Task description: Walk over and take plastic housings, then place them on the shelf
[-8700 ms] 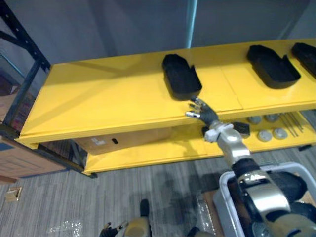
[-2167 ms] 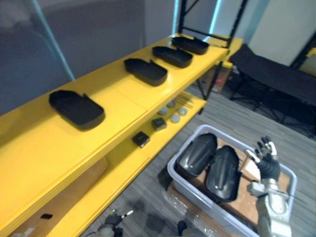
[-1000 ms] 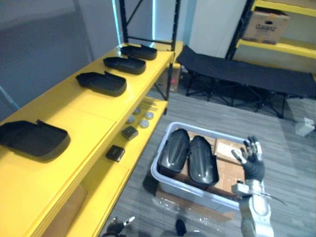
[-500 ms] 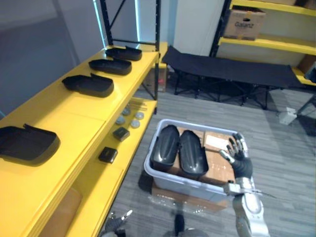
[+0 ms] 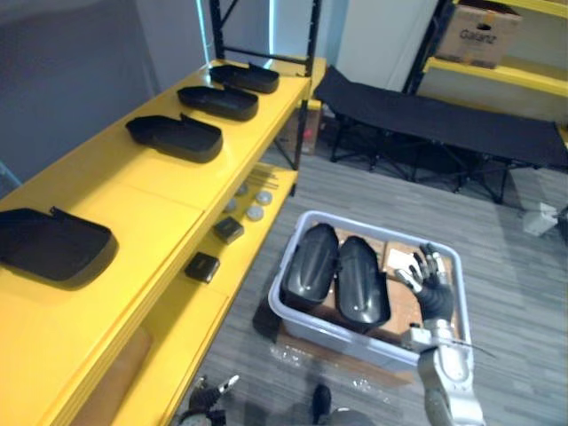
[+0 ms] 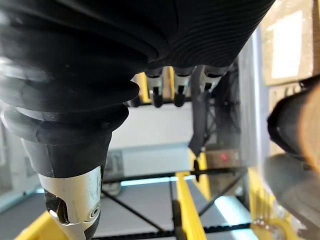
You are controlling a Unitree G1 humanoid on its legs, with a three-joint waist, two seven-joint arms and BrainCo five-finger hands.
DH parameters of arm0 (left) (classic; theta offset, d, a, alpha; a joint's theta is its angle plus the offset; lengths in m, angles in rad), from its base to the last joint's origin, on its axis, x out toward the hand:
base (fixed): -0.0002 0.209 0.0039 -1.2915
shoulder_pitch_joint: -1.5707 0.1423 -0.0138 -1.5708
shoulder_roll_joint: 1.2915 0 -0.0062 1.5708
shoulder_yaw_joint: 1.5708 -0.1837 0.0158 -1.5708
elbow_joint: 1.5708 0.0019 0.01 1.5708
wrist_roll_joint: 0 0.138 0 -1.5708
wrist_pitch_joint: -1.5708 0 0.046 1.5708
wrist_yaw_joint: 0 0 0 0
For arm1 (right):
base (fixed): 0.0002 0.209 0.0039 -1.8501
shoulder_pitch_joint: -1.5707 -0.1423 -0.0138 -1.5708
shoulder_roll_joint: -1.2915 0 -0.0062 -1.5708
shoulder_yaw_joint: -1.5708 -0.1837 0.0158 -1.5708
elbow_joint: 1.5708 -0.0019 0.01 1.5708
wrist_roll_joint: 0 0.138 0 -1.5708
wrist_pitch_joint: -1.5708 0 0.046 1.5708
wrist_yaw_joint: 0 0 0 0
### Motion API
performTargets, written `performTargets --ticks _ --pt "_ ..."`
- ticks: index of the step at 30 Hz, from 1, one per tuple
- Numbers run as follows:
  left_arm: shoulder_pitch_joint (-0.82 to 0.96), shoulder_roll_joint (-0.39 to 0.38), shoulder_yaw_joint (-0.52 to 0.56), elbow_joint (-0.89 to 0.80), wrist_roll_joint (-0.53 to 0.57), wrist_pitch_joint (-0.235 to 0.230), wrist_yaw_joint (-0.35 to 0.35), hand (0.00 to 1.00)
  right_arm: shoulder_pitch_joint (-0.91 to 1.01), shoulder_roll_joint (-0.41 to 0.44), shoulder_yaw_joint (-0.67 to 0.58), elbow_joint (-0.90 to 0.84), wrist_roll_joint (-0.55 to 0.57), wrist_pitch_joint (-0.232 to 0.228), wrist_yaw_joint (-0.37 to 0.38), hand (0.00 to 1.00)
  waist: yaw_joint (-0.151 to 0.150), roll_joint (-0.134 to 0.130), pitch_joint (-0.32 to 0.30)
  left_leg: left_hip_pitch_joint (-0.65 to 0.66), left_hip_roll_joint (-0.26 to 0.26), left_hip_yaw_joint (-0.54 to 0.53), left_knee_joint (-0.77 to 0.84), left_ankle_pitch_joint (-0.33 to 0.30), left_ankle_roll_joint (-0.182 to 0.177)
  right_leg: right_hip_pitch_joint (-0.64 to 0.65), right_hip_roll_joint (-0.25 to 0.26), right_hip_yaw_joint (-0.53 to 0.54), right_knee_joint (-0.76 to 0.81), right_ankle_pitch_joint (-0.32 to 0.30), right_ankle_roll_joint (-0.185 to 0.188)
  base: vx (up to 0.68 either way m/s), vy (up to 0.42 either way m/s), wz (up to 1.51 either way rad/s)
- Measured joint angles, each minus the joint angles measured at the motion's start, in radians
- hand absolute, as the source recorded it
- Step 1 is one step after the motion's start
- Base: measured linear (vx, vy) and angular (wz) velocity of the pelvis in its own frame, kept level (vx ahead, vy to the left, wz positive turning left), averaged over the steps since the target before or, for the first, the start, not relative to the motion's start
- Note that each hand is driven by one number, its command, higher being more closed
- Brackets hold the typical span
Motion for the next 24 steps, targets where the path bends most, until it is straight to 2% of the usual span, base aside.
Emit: performTargets --ticks 2,3,4,5,6,7,8,9,10,11,12,13,14,15,16,17,18,19,20,22,24 --pt "0.015 0.003 0.001 -0.001 -0.057 -0.002 0.0 0.0 -0.004 0.006 0.001 0.001 -0.006 0.001 -0.001 0.0 -0.001 0.008 -0.012 -0.013 0.015 -0.003 -0.003 -0.006 -0.011 -0.008 0.011 -0.005 -0.005 -0.005 -0.005 0.04 -0.068 0.07" --pt "0.023 0.002 0.004 -0.005 -0.069 -0.002 0.0 0.0 -0.005 0.006 0.001 0.005 -0.006 0.001 -0.001 0.0 -0.002 0.014 -0.017 -0.016 0.025 -0.004 -0.002 -0.013 -0.023 -0.012 0.019 -0.008 -0.001 -0.013 -0.013 0.09 -0.092 0.11" --pt "0.039 0.013 0.014 -0.013 -0.096 -0.014 0.001 0.0 -0.011 0.007 0.01 0.015 -0.006 0.001 -0.002 0.0 0.001 0.012 -0.022 -0.036 0.042 -0.008 0.065 -0.026 -0.045 -0.016 0.025 -0.012 0.025 -0.038 -0.019 0.08 -0.084 0.06" --pt "0.041 0.019 0.023 -0.011 -0.109 -0.023 0.001 0.0 -0.016 0.006 0.017 0.021 -0.006 0.001 -0.003 0.0 0.002 0.007 -0.023 -0.072 0.046 -0.008 0.145 -0.031 -0.055 -0.021 0.024 -0.013 0.043 -0.054 -0.011 0.04 -0.112 0.05" --pt "0.044 0.022 0.043 -0.012 -0.132 -0.03 0.001 0.0 -0.022 0.006 0.024 0.027 -0.006 0.001 -0.003 0.0 0.009 0.008 -0.024 -0.16 0.061 -0.01 0.341 -0.021 -0.074 -0.017 0.028 -0.016 0.057 -0.07 -0.022 -0.04 -0.142 -0.03" --pt "0.052 0.02 0.049 -0.012 -0.143 -0.034 0.004 0.0 -0.025 0.001 0.026 0.027 -0.01 0.001 -0.004 0.0 0.017 0.025 -0.022 -0.243 0.092 -0.019 0.527 0.024 -0.108 0.005 0.031 -0.014 0.06 -0.082 -0.034 -0.05 -0.147 -0.09" --pt "0.058 0.02 0.047 -0.009 -0.141 -0.034 0.004 0.0 -0.027 -0.004 0.026 0.028 -0.017 0.001 -0.004 0.0 0.022 0.037 -0.017 -0.273 0.105 -0.031 0.607 0.06 -0.098 0.023 0.037 -0.009 0.059 -0.089 -0.034 -0.09 -0.152 -0.25" --pt "0.088 0.013 0.045 0.001 -0.141 -0.031 0.003 0.0 -0.025 -0.011 0.026 0.035 -0.028 0.001 -0.004 0.0 0.028 0.057 -0.007 -0.31 0.117 -0.042 0.726 0.156 -0.077 0.055 0.044 0.009 0.058 -0.101 -0.043 -0.15 -0.155 -0.34" --pt "0.125 0.013 0.045 0.018 -0.141 -0.025 0.002 0.0 -0.025 -0.011 0.023 0.043 -0.043 0.001 -0.005 0.0 0.033 0.063 -0.005 -0.344 0.119 -0.043 0.809 0.238 -0.073 0.08 0.038 0.031 0.051 -0.112 -0.05 -0.17 -0.157 -0.36" --pt "0.141 0.01 0.045 0.029 -0.14 -0.022 0.0 0.0 -0.027 -0.011 0.016 0.044 -0.047 0.001 -0.007 0.0 0.033 0.068 -0.003 -0.36 0.12 -0.044 0.833 0.219 -0.06 0.089 0.035 0.034 0.047 -0.117 -0.054 -0.21 -0.157 -0.25" --pt "0.165 0.01 0.039 0.036 -0.137 -0.016 -0.002 0.0 -0.034 -0.012 0.002 0.047 -0.049 0.002 -0.018 0.0 0.032 0.067 -0.002 -0.402 0.121 -0.041 0.831 0.158 -0.04 0.088 0.024 0.037 0.048 -0.129 -0.055 -0.26 -0.161 -0.14" --pt "0.18 0.013 0.039 0.037 -0.135 -0.012 -0.003 0.0 -0.045 -0.014 -0.021 0.048 -0.055 0.013 -0.028 0.0 0.036 0.056 0.004 -0.413 0.122 -0.022 0.728 0.127 -0.029 0.088 0.007 0.035 0.053 -0.132 -0.051 -0.3 -0.159 -0.11" --pt "0.188 0.014 0.04 0.035 -0.134 -0.01 -0.003 0.0 -0.049 -0.018 -0.029 0.048 -0.062 0.019 -0.036 0.0 0.039 0.051 0.004 -0.404 0.123 -0.003 0.637 0.129 -0.028 0.086 0.0 0.035 0.057 -0.129 -0.046 -0.35 -0.155 -0.04" --pt "0.191 0.014 0.04 0.035 -0.134 -0.001 -0.002 0.0 -0.058 -0.035 -0.039 0.047 -0.067 0.021 -0.052 0.0 0.033 0.053 0.003 -0.376 0.124 0.021 0.422 0.175 -0.031 0.084 -0.005 0.028 0.061 -0.131 -0.036 -0.33 -0.082 0.05" --pt "0.19 0.018 0.04 0.034 -0.131 0.004 -0.004 0.0 -0.064 -0.052 -0.049 0.046 -0.071 0.026 -0.073 0.0 0.029 0.057 0.0 -0.354 0.115 0.023 0.279 0.218 -0.038 0.076 -0.005 0.023 0.065 -0.143 -0.022 -0.26 -0.042 0.13" --pt "0.186 0.024 0.04 0.03 -0.131 0.003 -0.008 0.0 -0.064 -0.055 -0.053 0.04 -0.086 0.038 -0.094 0.0 0.025 0.046 -0.007 -0.32 0.098 0.023 0.186 0.223 -0.046 0.067 -0.014 0.022 0.064 -0.144 -0.014 -0.11 0.026 0.22" --pt "0.179 0.027 0.039 0.028 -0.131 0.0 -0.008 0.0 -0.065 -0.058 -0.056 0.032 -0.087 0.04 -0.108 0.0 0.022 0.051 -0.015 -0.3 0.086 0.022 0.117 0.227 -0.052 0.063 -0.017 0.011 0.06 -0.143 -0.009 -0.05 0.052 0.45" --pt "0.153 0.034 0.038 0.028 -0.131 -0.008 -0.008 0.0 -0.066 -0.064 -0.07 0.023 -0.087 0.04 -0.129 0.0 0.006 0.049 -0.015 -0.272 0.077 0.019 0.0 0.235 -0.055 0.049 -0.018 -0.014 0.059 -0.144 0.0 -0.11 0.068 0.57" --pt "0.127 0.043 0.038 0.025 -0.13 -0.026 -0.008 0.0 -0.066 -0.059 -0.073 0.027 -0.087 0.043 -0.149 0.0 0.004 0.024 -0.008 -0.257 0.053 0.019 -0.07 0.284 -0.048 0.04 -0.037 -0.026 0.055 -0.138 0.008 -0.13 0.059 0.53" --pt "0.117 0.057 0.035 0.025 -0.13 -0.048 -0.007 0.0 -0.068 -0.056 -0.072 0.024 -0.086 0.043 -0.172 0.0 0.007 0.012 -0.015 -0.245 0.035 0.015 -0.13 0.309 -0.042 0.034 -0.046 -0.031 0.045 -0.132 0.017 -0.12 0.043 0.19" --pt "0.116 0.056 0.02 0.024 -0.133 -0.068 -0.002 0.0 -0.068 -0.049 -0.073 0.023 -0.087 0.043 -0.195 0.0 0.009 0.014 -0.018 -0.232 0.022 0.017 -0.155 0.319 -0.035 0.035 -0.057 -0.031 0.045 -0.134 0.026 -0.1 0.032 0.04"
